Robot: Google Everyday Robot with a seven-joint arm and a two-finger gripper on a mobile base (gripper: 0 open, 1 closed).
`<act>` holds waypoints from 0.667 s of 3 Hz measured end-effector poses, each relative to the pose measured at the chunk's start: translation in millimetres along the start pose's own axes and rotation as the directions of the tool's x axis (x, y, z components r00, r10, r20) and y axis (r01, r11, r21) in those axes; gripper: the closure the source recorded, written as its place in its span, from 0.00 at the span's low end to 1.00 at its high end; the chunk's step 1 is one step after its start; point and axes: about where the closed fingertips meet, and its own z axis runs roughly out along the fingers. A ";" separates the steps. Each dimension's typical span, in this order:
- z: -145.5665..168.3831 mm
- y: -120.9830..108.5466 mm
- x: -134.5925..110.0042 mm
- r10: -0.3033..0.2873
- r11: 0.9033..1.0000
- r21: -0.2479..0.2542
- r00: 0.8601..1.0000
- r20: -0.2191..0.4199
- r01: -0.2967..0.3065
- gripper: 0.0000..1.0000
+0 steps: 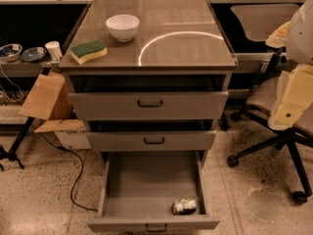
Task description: Pick 7up can from bottom drawer and place on counter
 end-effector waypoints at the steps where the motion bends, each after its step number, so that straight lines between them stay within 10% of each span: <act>1: 0.3 0.0 -0.2 -0.001 1.000 0.000 1.000 0.000 0.001 0.00; 2: 9.1 0.7 -8.5 -0.031 0.999 -0.017 0.999 0.011 0.031 0.00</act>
Offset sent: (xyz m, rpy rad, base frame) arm 0.0081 0.0194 -0.0212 0.0102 0.0443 0.0802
